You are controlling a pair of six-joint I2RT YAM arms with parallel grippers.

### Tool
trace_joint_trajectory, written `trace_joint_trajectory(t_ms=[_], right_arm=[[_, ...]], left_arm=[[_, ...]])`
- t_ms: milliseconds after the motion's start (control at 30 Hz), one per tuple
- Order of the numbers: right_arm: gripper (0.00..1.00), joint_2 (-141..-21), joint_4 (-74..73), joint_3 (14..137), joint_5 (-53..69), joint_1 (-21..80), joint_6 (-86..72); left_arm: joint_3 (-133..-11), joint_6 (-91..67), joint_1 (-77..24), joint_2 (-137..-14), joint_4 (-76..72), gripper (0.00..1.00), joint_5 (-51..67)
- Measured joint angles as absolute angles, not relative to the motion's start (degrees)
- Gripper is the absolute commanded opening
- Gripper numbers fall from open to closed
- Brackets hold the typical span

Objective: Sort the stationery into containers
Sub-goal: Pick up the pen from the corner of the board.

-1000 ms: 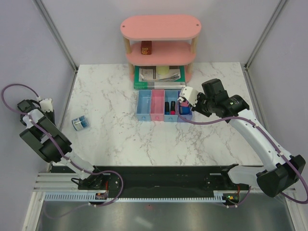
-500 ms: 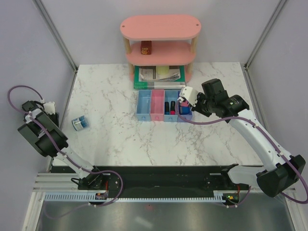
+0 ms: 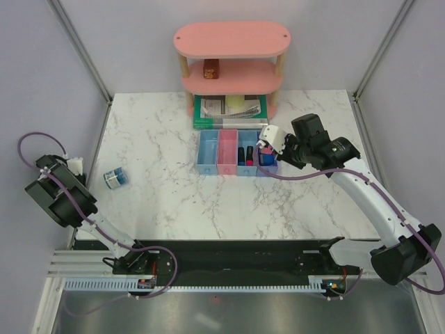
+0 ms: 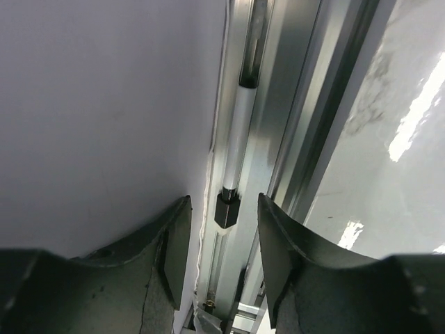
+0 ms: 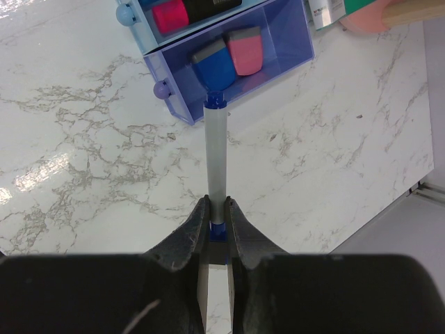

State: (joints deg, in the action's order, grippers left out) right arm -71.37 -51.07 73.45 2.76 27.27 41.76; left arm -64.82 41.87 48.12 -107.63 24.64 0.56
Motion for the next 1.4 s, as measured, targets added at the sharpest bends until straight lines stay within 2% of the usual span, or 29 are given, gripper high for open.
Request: trace_joint_trajectory(t_ms=[333, 467, 833, 1400], right_arm=[[0.18, -71.4, -51.1, 73.5, 2.8, 27.3, 41.8], [0.18, -71.4, -51.1, 73.5, 2.8, 27.3, 41.7], [0.18, -71.4, -51.1, 73.5, 2.8, 27.3, 41.6], [0.18, -71.4, -51.1, 73.5, 2.8, 27.2, 41.6]], left_arm=[[-61.7, 44.5, 50.6, -106.2, 22.6, 0.49, 2.1], [-61.1, 45.2, 51.2, -106.1, 22.2, 0.45, 2.2], [-61.3, 46.1, 51.7, -108.0, 21.1, 0.40, 2.8], [-59.7, 48.8, 51.8, -110.6, 17.0, 0.40, 3.2]])
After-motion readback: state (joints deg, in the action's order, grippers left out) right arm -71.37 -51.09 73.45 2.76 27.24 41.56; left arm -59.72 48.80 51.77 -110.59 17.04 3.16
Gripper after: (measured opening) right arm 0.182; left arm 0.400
